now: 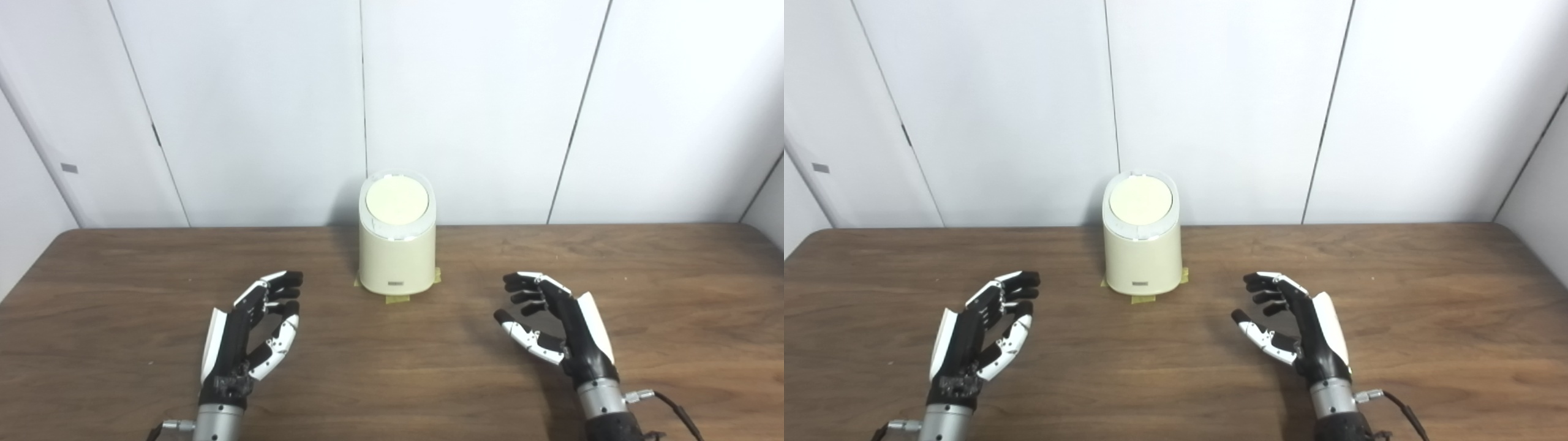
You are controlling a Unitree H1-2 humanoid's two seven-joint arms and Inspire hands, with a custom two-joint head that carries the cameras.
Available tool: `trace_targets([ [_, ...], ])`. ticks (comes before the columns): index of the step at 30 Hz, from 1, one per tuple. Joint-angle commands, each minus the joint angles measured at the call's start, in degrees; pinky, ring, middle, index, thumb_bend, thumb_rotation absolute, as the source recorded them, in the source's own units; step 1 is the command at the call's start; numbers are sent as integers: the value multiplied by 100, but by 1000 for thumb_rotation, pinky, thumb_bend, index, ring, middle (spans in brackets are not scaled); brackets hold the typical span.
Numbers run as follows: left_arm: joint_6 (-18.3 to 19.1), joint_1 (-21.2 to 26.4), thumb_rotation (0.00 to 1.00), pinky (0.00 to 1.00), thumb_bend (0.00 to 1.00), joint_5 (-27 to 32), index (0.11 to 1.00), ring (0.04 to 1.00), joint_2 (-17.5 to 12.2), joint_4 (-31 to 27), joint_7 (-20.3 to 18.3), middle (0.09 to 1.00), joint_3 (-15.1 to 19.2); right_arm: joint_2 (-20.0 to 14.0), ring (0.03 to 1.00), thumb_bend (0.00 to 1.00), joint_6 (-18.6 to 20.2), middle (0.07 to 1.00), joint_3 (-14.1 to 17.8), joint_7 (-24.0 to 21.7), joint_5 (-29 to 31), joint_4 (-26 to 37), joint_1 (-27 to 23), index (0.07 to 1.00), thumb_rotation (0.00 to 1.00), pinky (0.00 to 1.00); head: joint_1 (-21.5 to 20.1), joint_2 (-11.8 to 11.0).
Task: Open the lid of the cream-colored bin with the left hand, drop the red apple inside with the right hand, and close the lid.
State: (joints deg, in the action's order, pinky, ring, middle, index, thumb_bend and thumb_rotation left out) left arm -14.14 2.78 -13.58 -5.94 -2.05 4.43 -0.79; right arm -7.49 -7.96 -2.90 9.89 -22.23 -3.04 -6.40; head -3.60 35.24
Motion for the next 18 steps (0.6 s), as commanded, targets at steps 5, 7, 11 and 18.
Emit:
trace_targets([
  [5, 35, 60, 288, 592, 228, -397, 727, 691, 37, 251, 189, 730, -51, -15, 601, 300, -363, 642, 32, 129, 8, -61, -138, 626, 204, 506, 23, 42],
  [7, -25, 65, 245, 567, 231, -639, 712, 673, 43, 256, 338, 714, -62, -2, 594, 324, -358, 635, 54, 85, 122, -59, -135, 620, 184, 499, 18, 48],
  [11, -350, 73, 271, 537, 244, -939, 693, 653, 34, 324, 637, 697, -99, -9, 595, 324, -280, 633, 69, -1, 250, -37, -128, 623, 201, 504, 23, 70],
  [18, -244, 64, 337, 486, 253, -994, 691, 610, 73, 249, 699, 694, -160, -23, 598, 308, -272, 630, 99, -112, 428, -76, -139, 630, 203, 510, 51, 59],
])
